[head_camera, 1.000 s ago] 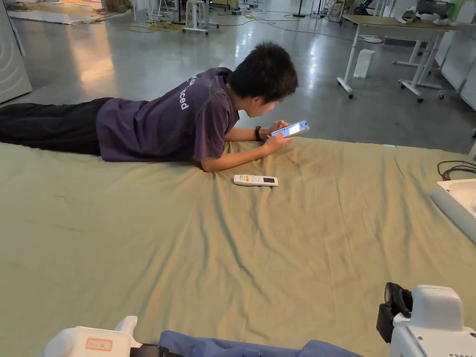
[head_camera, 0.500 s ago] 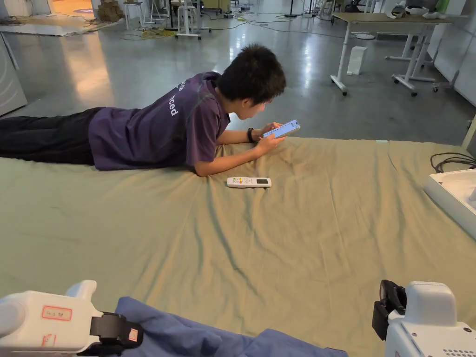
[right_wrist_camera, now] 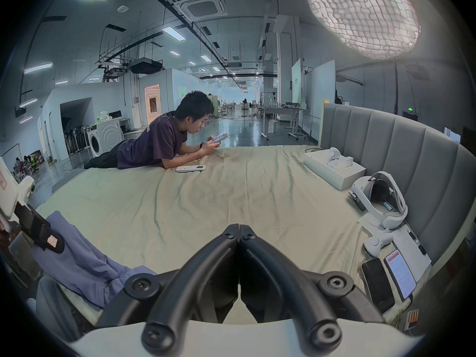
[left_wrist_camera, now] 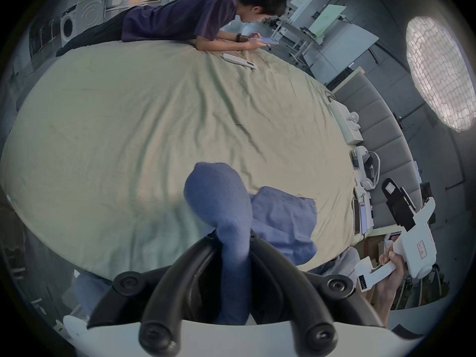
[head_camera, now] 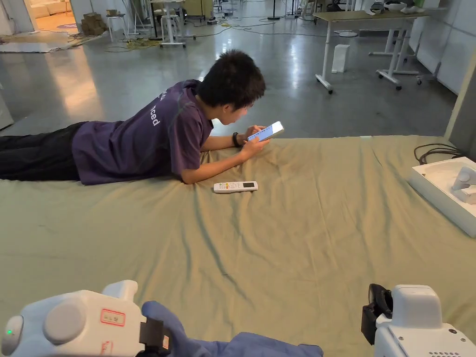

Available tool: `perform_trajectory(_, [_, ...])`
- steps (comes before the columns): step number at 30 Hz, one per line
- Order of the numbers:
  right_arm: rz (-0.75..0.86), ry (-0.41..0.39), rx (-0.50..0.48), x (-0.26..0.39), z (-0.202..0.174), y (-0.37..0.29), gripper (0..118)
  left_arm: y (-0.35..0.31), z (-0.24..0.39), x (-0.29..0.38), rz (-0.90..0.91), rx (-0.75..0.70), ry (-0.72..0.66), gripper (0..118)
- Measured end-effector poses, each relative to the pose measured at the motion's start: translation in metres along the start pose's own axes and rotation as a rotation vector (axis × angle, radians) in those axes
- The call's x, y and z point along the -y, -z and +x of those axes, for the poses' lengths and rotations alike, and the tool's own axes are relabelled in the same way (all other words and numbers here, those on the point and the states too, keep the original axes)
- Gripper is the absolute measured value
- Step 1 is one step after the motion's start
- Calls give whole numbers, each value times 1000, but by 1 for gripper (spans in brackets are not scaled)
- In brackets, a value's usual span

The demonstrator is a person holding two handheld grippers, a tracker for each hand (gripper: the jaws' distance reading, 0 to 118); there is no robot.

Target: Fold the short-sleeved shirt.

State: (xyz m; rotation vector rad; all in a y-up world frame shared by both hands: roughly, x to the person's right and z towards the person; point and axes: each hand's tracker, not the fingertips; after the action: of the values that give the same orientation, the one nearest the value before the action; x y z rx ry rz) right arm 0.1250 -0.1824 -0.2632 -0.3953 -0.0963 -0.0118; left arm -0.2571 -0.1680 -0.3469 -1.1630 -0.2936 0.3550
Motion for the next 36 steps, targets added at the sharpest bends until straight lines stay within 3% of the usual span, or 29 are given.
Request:
perform_trajectory(15, [-29,27,38,12,20,-5,0,119,117,30,-164,37,160,11])
perform_trajectory(18, [-31,31,45,12,23,-6,0,144,124,35,-186,16,140,12])
perform_trajectory(19, [-32,32,47,12,24,-7,0,149,123,37,-195,14,138,16])
perform_trajectory(23, [-33,33,54,12,27,-7,0,155,119,42,-217,85,86,70])
perform_trajectory(25, [-34,31,57,13,28,-8,0,146,123,43,-208,152,78,77])
perform_trajectory(32, [-42,34,57,14,28,-8,0,106,126,34,-86,287,144,75])
perform_trajectory(33, [-42,35,57,14,28,-8,0,106,126,34,-69,268,158,68])
perform_trajectory(36, [-45,37,54,14,26,-8,0,121,128,38,-79,224,192,29])
